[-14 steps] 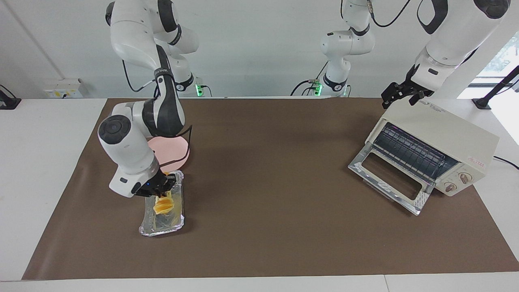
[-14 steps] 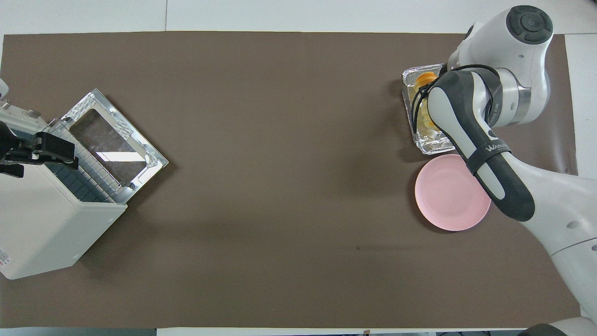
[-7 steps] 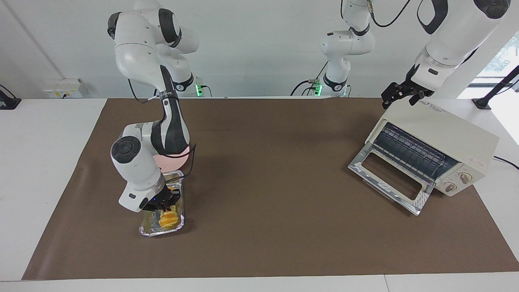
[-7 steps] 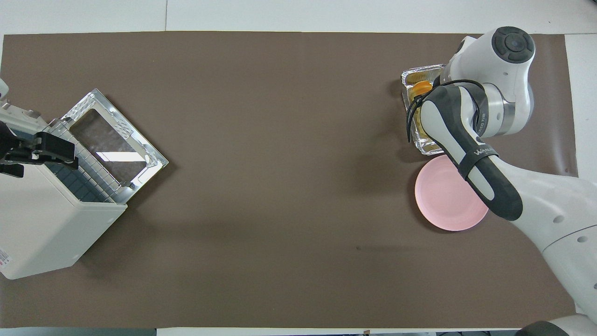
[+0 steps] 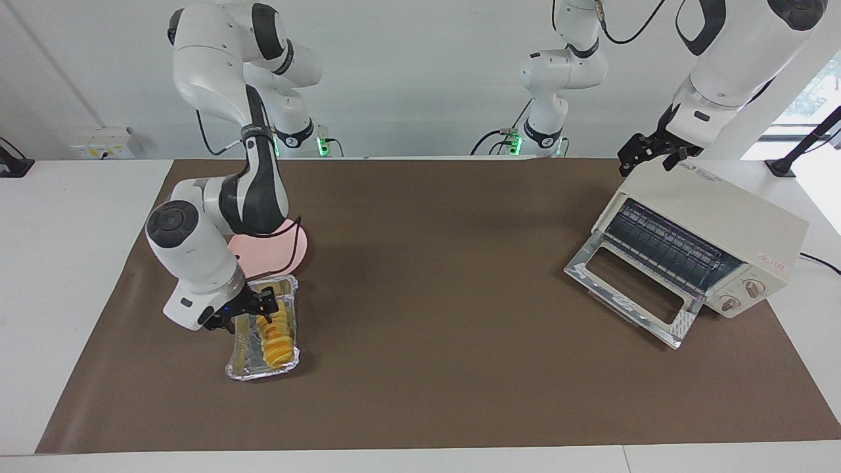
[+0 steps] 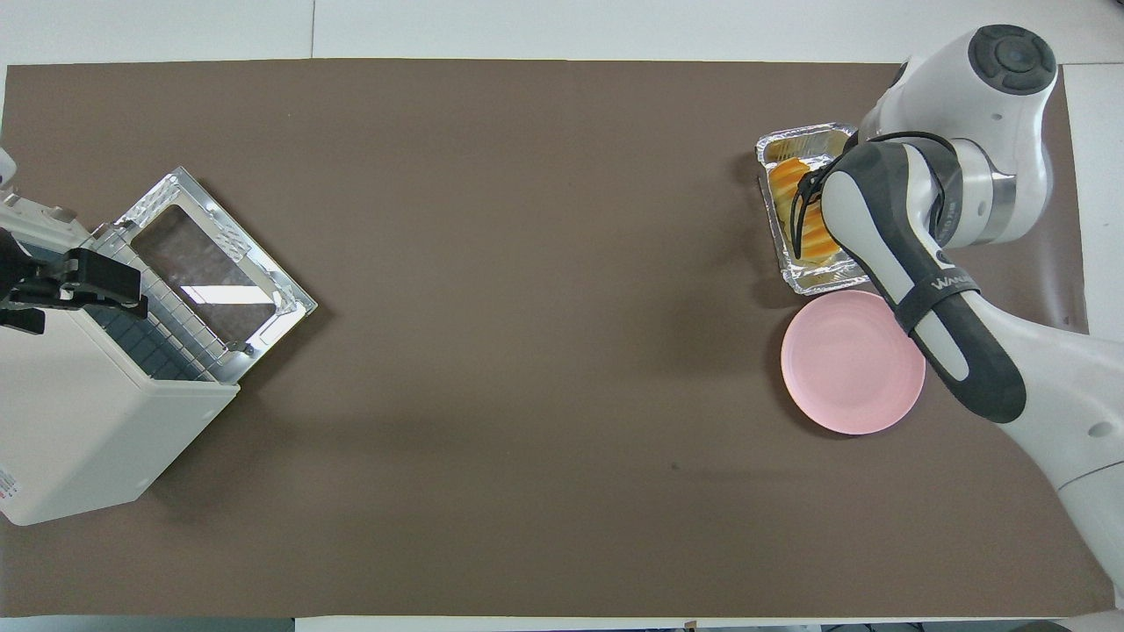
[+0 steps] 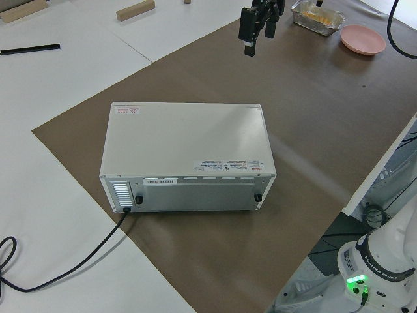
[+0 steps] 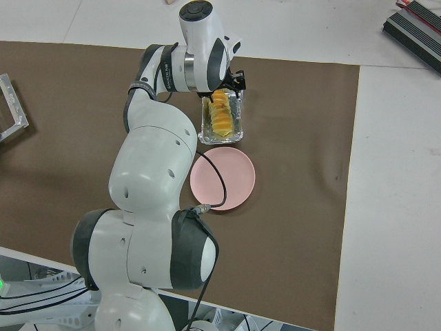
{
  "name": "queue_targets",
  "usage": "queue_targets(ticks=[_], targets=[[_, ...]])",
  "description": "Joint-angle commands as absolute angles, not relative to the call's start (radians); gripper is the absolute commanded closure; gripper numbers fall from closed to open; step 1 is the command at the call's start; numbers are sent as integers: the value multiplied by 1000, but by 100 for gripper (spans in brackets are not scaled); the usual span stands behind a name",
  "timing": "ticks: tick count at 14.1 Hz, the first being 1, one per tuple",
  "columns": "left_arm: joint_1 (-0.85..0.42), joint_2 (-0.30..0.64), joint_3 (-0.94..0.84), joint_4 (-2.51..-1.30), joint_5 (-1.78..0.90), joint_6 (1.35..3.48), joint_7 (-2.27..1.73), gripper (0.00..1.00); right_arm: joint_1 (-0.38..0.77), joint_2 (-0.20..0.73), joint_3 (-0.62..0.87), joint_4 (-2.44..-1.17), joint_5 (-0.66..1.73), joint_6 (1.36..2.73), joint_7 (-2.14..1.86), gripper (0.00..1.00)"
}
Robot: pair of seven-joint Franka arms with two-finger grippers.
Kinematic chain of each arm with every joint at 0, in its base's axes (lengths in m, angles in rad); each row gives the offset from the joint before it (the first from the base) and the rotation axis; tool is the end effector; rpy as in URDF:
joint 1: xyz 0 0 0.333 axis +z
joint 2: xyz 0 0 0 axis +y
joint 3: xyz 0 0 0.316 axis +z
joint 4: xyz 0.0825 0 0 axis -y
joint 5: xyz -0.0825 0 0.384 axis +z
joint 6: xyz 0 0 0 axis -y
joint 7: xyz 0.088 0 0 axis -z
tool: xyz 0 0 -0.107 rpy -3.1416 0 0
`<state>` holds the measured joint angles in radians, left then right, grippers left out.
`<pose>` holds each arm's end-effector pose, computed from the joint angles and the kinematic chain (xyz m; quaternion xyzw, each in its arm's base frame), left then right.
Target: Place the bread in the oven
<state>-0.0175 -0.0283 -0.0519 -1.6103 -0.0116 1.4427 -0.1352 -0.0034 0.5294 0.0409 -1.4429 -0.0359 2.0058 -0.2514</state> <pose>0.5293 -0.0386 0.6112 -0.9970 -0.0325 0.0698 0.0021 0.7078 0.0193 0.3862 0.9888 0.1482 0.0162 0.0079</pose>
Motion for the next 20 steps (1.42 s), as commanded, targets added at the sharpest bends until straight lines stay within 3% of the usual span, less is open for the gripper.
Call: queue_targets(ticks=[1, 7, 9, 10, 12, 13, 14, 20], targets=[[-14, -57, -51, -1638, -17, 1451, -133, 0, -41, 538, 49, -1459, -54, 2057, -298, 0], [-14, -57, -51, -1638, -17, 1451, -133, 0, -80, 537, 48, -1589, -58, 2224, -368, 0], [-14, -57, -51, -1638, -17, 1451, -133, 0, -78, 543, 48, -1597, -55, 2240, -356, 5], [-14, -57, -51, -1638, -17, 1451, -133, 0, -78, 545, 49, -1598, -52, 2240, -348, 20], [-14, -57, -51, -1638, -17, 1453, -135, 0, -77, 543, 49, -1626, -52, 2269, -313, 75], [-14, -57, -51, -1638, -17, 1451, -135, 0, -77, 537, 49, -1656, -52, 2296, -298, 93], [-14, -57, -51, -1638, -17, 1451, -133, 0, -74, 534, 49, -1673, -52, 2313, -278, 100], [-14, -57, -51, -1638, -17, 1451, -133, 0, -72, 531, 49, -1664, -54, 2284, -259, 100]])
